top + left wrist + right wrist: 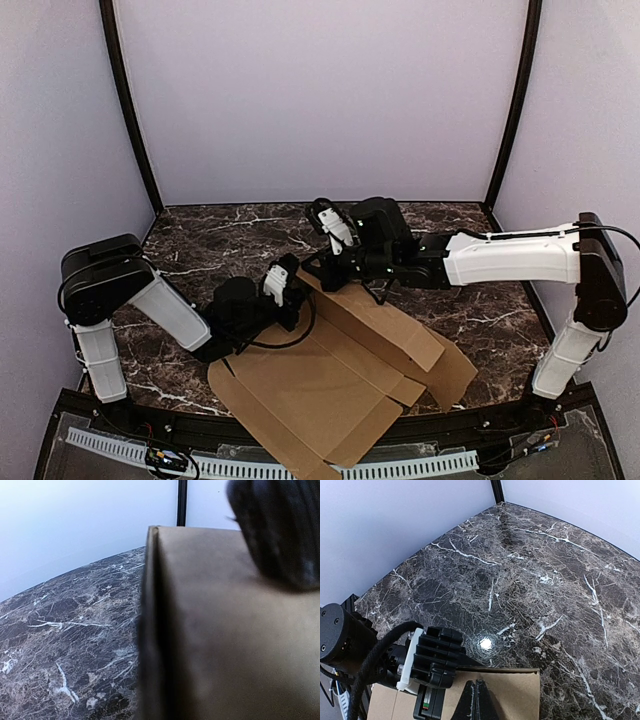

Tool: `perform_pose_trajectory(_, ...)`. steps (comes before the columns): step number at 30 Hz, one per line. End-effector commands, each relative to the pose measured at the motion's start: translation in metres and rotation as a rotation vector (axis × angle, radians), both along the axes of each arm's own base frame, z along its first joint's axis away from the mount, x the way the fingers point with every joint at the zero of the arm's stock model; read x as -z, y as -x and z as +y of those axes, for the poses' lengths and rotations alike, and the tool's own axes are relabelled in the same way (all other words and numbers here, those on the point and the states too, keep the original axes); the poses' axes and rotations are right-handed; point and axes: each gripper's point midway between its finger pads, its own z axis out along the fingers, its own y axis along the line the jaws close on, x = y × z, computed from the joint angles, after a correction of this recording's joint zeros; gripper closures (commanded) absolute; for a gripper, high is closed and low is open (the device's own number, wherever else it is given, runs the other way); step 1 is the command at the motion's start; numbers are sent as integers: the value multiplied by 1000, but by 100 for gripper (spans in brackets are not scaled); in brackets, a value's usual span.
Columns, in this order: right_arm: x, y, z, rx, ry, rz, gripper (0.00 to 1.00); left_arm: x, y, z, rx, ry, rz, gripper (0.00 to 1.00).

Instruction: Fold the paper box

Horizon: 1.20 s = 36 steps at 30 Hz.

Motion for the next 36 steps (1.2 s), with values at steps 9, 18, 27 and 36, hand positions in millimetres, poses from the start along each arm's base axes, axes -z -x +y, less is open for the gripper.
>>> perform_pose_trajectory(9, 1, 4, -13, 20, 21, 24, 100, 5, 2, 14, -34, -41, 25, 99)
perform_pose_trajectory(18, -40, -3, -34, 80, 37, -85, 70, -5, -18, 49, -257, -110, 7, 99)
perform_pose_trajectory(27, -76, 3, -91, 197, 92, -166, 57, -20, -20, 115, -566, -91, 30, 99)
perform_pose_trajectory(36, -48, 4, -138, 325, 190, -136, 100, -10, -12, 150, -712, -35, 74, 99)
